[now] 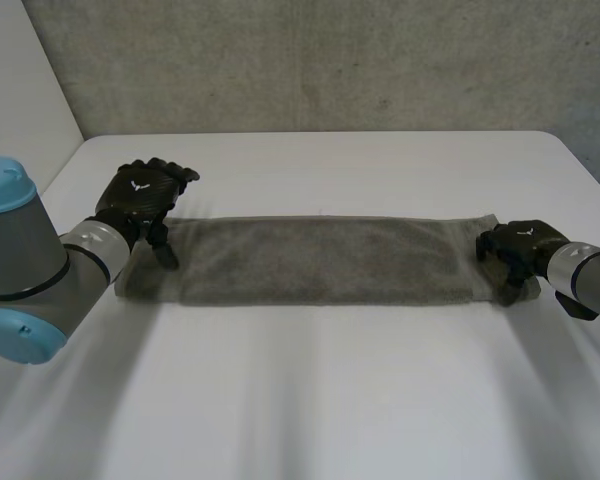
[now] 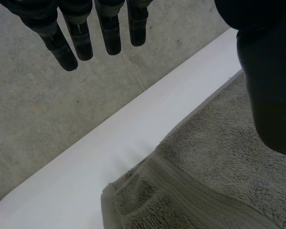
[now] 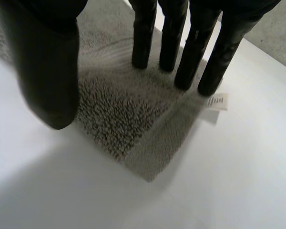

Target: Fold the towel.

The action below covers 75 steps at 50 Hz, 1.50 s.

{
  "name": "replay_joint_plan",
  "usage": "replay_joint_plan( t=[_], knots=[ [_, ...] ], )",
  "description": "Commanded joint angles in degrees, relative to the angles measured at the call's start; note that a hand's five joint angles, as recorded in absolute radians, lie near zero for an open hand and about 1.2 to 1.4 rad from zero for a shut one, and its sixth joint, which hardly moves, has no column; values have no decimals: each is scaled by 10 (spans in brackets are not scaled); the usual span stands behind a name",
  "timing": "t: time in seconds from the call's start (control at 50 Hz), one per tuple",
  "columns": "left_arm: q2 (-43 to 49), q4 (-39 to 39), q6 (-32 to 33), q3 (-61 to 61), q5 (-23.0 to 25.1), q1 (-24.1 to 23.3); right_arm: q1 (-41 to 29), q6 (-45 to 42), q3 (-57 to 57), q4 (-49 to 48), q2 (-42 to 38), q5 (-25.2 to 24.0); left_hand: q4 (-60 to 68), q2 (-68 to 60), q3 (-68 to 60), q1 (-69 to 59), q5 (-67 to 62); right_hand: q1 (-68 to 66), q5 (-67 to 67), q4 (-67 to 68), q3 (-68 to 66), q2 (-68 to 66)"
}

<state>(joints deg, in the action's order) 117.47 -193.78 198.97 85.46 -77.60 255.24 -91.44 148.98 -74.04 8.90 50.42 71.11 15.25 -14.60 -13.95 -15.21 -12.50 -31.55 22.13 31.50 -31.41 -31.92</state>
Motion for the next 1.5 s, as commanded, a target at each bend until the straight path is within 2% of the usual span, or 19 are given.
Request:
replay_joint_plan(
  t=[0.02,0.18,0.34,0.42,0.52,0.56,0.58,0.62,0.64,0.68,0.8,0.88,0.96,1.0,1.04,1.18,1.28,1.46,1.5],
  knots=[
    [-7,-1,0,6,0,-4,8,-7,6,-35,-10,45,-50,44,37,50,123,-484,478,485,-486,-481],
    [-18,0,-1,11,-1,-3,27,-49,-7,-102,41,138,-52,46,39,52,124,-484,479,485,-486,-481],
    [-46,0,-1,30,0,6,83,-248,-3,-97,65,155,-52,46,39,52,125,-484,479,485,-486,-481],
    [-49,-1,-1,31,-1,10,72,-258,10,-102,71,165,-52,46,39,52,125,-484,479,485,-486,-481],
    [-51,-1,-1,28,-1,14,-23,-171,44,-129,98,161,-52,46,39,52,125,-484,479,485,-486,-481],
    [-52,-2,-1,23,-4,14,-103,-119,44,-173,114,150,-52,46,39,52,125,-484,479,485,-486,-481],
    [-52,-2,-1,23,-5,14,-103,-119,44,-173,114,150,-52,46,39,52,125,-484,479,485,-486,-481],
    [-52,-3,-3,23,-7,11,-204,-113,39,-223,112,141,-50,44,37,50,123,-484,479,485,-486,-481],
    [-52,-3,-3,23,-7,11,-204,-113,39,-223,112,141,-50,44,37,50,123,-484,479,485,-486,-481],
    [-52,-4,-4,23,-8,7,-293,-120,33,-267,93,131,-52,46,39,52,125,-484,479,485,-486,-481],
    [-52,-5,-5,26,-9,3,-374,-137,32,-272,17,103,-50,44,37,50,123,-484,479,485,-486,-481],
    [-51,-5,-6,26,-9,-8,-403,-163,27,-246,-35,47,-50,44,37,50,123,-484,479,485,-486,-481],
    [-51,-5,-6,25,-10,-19,-400,-185,24,-232,-42,15,-50,44,37,50,123,-409,404,410,-411,-406],
    [-51,-6,-6,22,-10,-31,-393,-178,12,-234,-25,11,-50,44,37,50,123,177,-182,-176,175,180],
    [-51,-6,-6,20,-9,-38,-389,-170,-2,-234,-3,13,-50,44,37,50,123,216,-221,-215,214,219],
    [-50,-11,-7,5,-10,-73,-321,-81,-74,-229,93,23,-47,41,34,47,119,216,-221,-215,214,219],
    [-41,-15,-4,1,-11,-118,-247,34,-166,-217,157,25,-45,39,32,45,118,216,-221,-215,214,219],
    [-5,-27,0,-6,-19,-170,-168,54,-241,-204,158,25,-42,35,29,42,114,210,-215,-209,208,213],
    [6,-27,0,-11,-43,-181,-150,54,-240,-202,153,24,-44,37,31,43,116,76,-81,-75,74,79]
  ],
)
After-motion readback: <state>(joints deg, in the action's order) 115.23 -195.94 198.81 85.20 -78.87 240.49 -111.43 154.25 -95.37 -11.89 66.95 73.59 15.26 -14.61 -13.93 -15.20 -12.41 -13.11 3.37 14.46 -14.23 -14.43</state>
